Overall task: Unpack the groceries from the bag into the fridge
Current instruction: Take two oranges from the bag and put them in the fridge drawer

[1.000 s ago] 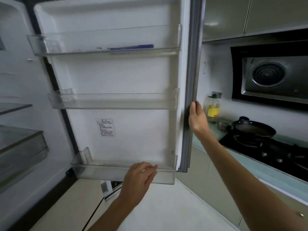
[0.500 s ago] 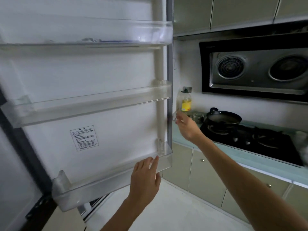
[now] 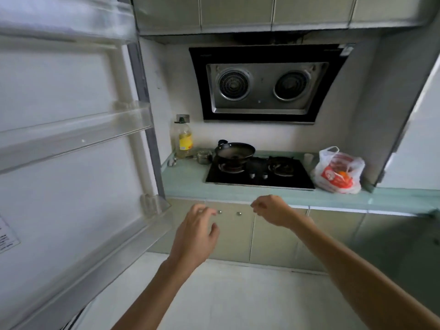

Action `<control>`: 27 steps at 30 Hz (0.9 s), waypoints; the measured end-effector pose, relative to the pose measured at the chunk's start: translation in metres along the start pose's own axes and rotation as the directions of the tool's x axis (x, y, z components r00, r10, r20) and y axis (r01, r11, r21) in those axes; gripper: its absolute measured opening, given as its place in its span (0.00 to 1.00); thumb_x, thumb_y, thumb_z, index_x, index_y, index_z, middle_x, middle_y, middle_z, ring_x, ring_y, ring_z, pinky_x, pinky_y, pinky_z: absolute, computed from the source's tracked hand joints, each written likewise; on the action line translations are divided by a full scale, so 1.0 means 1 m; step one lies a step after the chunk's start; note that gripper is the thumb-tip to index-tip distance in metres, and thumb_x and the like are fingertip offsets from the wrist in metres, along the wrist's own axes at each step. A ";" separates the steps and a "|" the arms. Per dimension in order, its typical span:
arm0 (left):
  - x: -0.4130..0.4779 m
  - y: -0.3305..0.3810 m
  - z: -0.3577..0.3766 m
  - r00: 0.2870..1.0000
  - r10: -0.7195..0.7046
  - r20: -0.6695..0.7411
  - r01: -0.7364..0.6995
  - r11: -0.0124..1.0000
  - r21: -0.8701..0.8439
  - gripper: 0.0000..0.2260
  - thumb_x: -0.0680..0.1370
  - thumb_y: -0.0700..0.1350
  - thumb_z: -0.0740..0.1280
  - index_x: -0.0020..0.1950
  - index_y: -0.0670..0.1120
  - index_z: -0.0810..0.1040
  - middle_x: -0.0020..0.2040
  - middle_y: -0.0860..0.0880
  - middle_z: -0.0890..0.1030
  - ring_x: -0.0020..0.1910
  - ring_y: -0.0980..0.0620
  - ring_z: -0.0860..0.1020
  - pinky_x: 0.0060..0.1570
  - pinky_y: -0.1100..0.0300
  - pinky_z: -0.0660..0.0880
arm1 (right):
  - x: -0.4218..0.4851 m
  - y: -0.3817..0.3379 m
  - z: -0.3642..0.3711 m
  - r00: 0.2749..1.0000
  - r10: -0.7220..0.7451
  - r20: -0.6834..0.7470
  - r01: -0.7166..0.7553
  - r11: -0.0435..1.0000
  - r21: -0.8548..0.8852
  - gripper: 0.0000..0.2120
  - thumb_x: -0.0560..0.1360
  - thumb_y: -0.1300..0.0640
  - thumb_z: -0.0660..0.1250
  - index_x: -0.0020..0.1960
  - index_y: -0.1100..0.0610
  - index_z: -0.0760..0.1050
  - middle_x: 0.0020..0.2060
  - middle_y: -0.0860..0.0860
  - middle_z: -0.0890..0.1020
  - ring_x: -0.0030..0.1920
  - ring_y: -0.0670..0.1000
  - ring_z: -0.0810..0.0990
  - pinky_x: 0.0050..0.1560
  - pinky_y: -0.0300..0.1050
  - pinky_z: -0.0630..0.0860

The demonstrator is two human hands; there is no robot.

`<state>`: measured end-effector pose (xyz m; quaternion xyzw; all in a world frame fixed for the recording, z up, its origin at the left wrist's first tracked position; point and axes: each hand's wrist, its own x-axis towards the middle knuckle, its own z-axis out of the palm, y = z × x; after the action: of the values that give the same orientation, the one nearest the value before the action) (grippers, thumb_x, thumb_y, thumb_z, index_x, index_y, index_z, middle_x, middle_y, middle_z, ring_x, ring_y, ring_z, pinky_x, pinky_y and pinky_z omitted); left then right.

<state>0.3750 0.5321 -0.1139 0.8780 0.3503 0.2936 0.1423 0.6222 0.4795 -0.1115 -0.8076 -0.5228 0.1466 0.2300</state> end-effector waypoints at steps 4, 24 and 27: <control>0.039 0.028 0.046 0.977 0.049 0.209 -0.055 0.998 0.024 0.13 0.78 0.48 0.64 0.62 0.51 0.77 0.60 0.51 0.78 0.56 0.51 0.78 0.53 0.57 0.73 | -0.021 0.057 -0.025 0.997 0.068 0.024 -0.065 0.992 -0.112 0.12 0.77 0.58 0.63 0.58 0.56 0.80 0.55 0.52 0.84 0.57 0.53 0.80 0.56 0.39 0.71; 0.230 0.254 0.300 0.727 0.142 0.671 -0.262 0.962 0.080 0.13 0.74 0.51 0.64 0.58 0.53 0.79 0.57 0.50 0.81 0.56 0.49 0.79 0.56 0.53 0.76 | -0.025 0.371 -0.190 0.888 0.458 0.040 -0.444 0.876 -0.189 0.16 0.73 0.53 0.69 0.60 0.51 0.79 0.57 0.52 0.80 0.55 0.53 0.80 0.53 0.41 0.75; 0.255 0.278 0.331 0.713 0.166 0.682 -0.281 0.958 0.061 0.12 0.74 0.52 0.65 0.56 0.54 0.80 0.55 0.50 0.82 0.52 0.48 0.79 0.52 0.54 0.77 | -0.014 0.402 -0.206 0.881 0.472 0.020 -0.465 0.875 -0.138 0.16 0.73 0.54 0.68 0.60 0.52 0.79 0.57 0.53 0.80 0.54 0.53 0.79 0.51 0.40 0.74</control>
<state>0.8746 0.4976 -0.1415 0.9687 0.1889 -0.0554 0.1510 1.0272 0.2826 -0.1468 -0.9191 -0.3262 0.1852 0.1209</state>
